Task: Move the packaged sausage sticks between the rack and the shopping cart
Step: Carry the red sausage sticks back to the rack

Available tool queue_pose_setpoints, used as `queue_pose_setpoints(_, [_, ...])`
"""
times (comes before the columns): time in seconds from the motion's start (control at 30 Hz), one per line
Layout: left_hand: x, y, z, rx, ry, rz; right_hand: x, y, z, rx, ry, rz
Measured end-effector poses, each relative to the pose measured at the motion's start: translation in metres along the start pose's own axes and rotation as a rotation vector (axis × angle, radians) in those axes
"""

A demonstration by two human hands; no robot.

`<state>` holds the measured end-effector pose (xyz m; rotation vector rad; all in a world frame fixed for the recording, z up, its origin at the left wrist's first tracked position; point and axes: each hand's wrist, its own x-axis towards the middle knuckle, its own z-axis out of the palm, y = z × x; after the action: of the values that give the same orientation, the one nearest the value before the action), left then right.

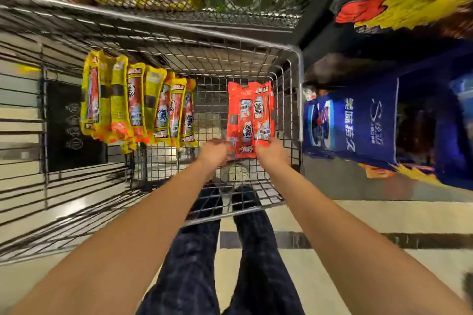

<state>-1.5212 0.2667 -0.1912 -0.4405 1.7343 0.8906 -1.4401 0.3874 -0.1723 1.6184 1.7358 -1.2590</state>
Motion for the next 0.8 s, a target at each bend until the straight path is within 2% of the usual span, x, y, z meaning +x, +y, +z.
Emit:
queue_pose_setpoints(0.1, [0.035,-0.003,0.008,-0.014,-0.059,-0.058,0.037,0.005,0.016,-0.175,0.038,-0.069])
queue_pose_setpoints(0.2, [0.071,-0.009,0.018,-0.015,-0.027,-0.014,0.060,0.012,0.032,-0.279,0.149,-0.125])
queue_pose_setpoints(0.27, [0.088,-0.017,0.024,0.033,0.003,0.039,0.072,0.015,0.041,-0.298,0.226,-0.117])
queue_pose_setpoints(0.43, [0.102,-0.026,0.033,-0.070,0.053,0.062,0.098,0.021,0.055,-0.264,0.242,-0.038])
queue_pose_setpoints(0.53, [0.115,-0.032,0.031,-0.133,-0.024,0.103,0.109,0.029,0.061,-0.112,0.172,-0.006])
queue_pose_setpoints(0.73, [0.114,-0.033,0.009,-0.208,-0.196,0.046,0.109,0.042,0.071,0.295,0.005,0.085])
queue_pose_setpoints(0.8, [0.105,-0.028,0.001,-0.196,-0.188,0.015,0.095,0.041,0.068,0.383,-0.050,0.114])
